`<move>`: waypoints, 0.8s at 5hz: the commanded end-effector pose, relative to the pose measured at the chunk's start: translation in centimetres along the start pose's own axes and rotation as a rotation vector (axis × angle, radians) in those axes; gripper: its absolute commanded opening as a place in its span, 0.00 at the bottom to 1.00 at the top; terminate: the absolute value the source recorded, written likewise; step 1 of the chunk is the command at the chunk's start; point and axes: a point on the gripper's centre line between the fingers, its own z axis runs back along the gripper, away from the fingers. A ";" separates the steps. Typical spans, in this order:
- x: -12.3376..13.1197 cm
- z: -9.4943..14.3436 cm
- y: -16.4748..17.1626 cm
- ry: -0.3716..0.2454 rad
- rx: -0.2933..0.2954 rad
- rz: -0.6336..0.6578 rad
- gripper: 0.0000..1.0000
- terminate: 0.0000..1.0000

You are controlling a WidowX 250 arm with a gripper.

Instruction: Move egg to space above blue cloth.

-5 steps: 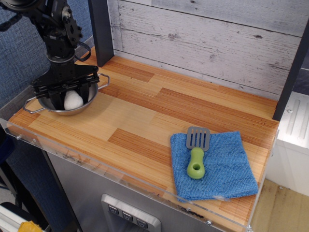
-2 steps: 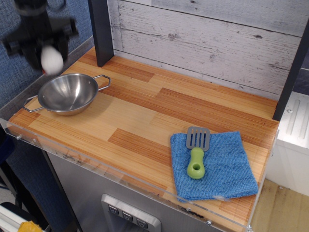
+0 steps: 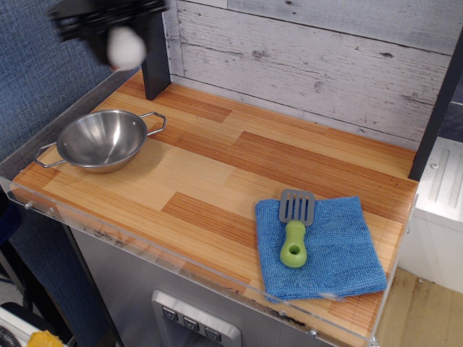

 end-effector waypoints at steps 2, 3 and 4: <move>-6.0 0.1 -11.3 0.006 -0.103 -0.237 0.00 0.00; -8.3 -2.0 -12.9 0.044 -0.098 -0.282 0.00 0.00; -10.5 -4.0 -13.8 0.082 -0.093 -0.315 0.00 0.00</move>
